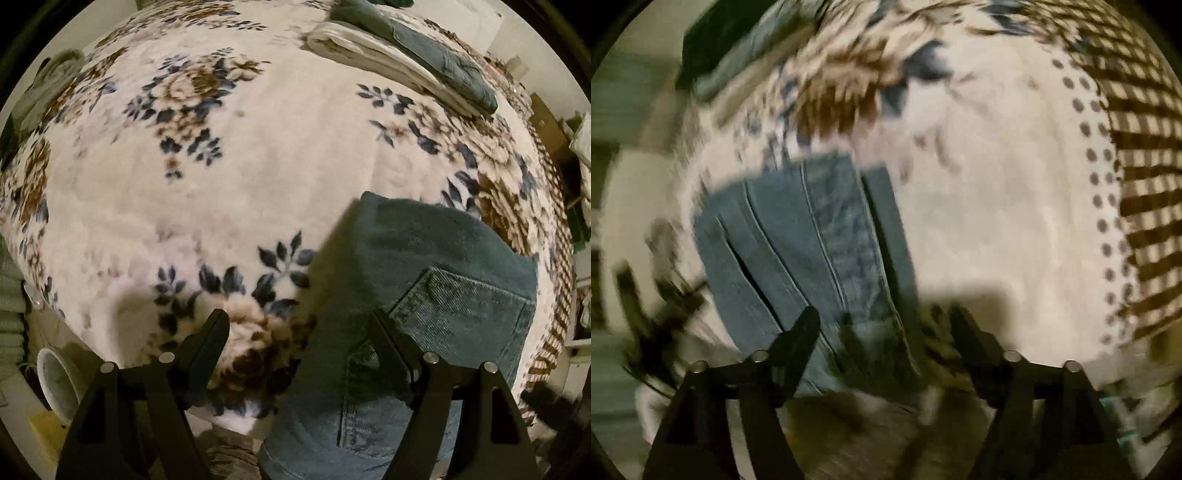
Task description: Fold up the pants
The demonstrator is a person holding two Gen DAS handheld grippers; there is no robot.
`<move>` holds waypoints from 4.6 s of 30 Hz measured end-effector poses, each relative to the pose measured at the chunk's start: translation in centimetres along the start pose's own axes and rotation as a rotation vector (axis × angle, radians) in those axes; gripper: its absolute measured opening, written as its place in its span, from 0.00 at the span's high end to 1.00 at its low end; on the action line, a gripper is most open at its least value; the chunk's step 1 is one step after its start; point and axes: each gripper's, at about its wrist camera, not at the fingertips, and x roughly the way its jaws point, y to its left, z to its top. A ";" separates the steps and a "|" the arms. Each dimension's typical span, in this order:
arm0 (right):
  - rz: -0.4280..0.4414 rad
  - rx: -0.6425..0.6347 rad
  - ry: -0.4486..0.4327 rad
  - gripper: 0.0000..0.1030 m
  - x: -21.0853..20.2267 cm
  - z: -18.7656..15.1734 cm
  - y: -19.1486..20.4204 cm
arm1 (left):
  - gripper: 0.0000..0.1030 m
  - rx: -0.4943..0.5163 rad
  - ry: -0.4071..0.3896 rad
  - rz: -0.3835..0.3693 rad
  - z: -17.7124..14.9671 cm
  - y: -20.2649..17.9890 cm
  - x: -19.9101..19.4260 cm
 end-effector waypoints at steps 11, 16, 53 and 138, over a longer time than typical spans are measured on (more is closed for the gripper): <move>-0.039 -0.096 -0.021 0.68 5.7 4.9 4.3 | 0.26 0.001 0.022 0.032 0.5 0.3 1.3; -0.159 -0.116 -0.157 0.93 0.5 3.2 5.6 | 0.26 0.001 0.027 -0.003 0.7 -0.2 0.4; -0.165 -0.037 -0.136 0.25 -2.2 6.0 6.2 | 0.23 0.261 0.076 0.018 5.1 -10.5 5.8; 0.256 0.446 0.050 0.05 5.1 -8.1 -8.3 | 0.00 -0.115 0.238 -0.469 -2.2 0.8 5.7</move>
